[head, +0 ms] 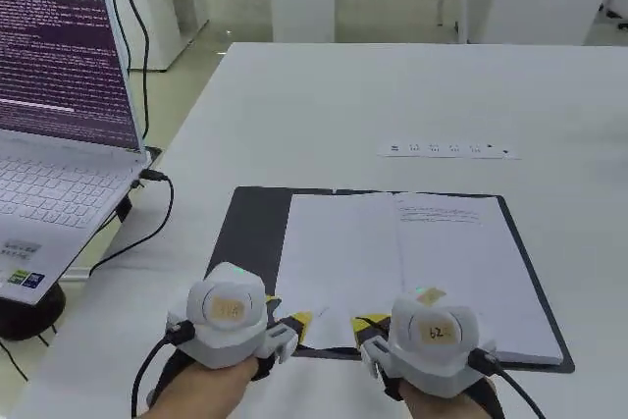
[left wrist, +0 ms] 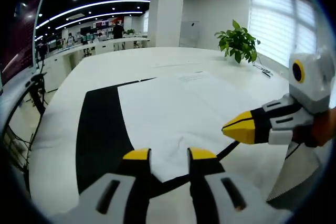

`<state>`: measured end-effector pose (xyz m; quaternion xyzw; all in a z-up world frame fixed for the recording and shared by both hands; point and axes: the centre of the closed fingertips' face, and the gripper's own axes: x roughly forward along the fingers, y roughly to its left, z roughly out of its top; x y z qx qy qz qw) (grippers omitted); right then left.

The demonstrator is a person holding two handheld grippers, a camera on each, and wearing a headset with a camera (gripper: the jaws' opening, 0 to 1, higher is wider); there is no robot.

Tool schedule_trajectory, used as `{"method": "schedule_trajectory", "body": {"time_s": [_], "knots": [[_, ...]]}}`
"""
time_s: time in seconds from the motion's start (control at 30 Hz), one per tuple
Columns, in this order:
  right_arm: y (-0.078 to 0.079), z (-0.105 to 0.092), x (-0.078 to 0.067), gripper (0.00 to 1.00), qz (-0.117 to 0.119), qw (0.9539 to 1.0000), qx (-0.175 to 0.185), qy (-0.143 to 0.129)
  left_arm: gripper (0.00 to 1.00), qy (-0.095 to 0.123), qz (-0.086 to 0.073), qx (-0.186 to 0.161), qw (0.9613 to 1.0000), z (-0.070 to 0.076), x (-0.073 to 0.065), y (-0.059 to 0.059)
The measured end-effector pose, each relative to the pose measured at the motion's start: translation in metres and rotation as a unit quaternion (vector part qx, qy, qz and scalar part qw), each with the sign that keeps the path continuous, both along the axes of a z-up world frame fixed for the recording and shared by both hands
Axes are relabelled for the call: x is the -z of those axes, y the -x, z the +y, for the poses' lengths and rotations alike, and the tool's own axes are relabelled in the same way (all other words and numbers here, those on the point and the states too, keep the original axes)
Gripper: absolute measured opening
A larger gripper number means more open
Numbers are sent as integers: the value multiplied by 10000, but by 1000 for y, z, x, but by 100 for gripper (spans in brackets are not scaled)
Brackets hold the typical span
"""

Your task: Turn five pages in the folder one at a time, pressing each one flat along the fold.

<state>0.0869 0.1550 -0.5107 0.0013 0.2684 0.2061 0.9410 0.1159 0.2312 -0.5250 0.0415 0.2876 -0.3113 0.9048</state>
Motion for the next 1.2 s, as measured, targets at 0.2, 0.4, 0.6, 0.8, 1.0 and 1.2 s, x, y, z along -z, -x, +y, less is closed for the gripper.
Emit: {"method": "schedule_trajectory", "body": {"time_s": [0.2, 0.4, 0.6, 0.8, 1.0, 1.2], "knots": [[-7, -32, -2, 0, 33, 9986, 451, -260, 26, -204, 135, -115, 9996, -2, 22, -2], [-15, -52, 0, 0, 7, 9967, 683, -438, 27, -337, -30, -221, 9992, 6, 32, 4], [-30, -56, 2, 0, -76, 9947, 683, -762, 23, -159, -251, -492, 9983, 9, 32, 1], [-52, -57, 4, 0, -185, 9961, 508, -693, 20, -49, -360, -590, 9976, 11, 32, 0], [-82, -67, 10, 0, -190, 9966, 553, -587, 20, -21, -465, -587, 9972, 10, 32, 1], [-102, -64, 18, 0, -133, 9971, 494, -571, 21, -54, -516, -550, 9971, 11, 31, 1]]}}
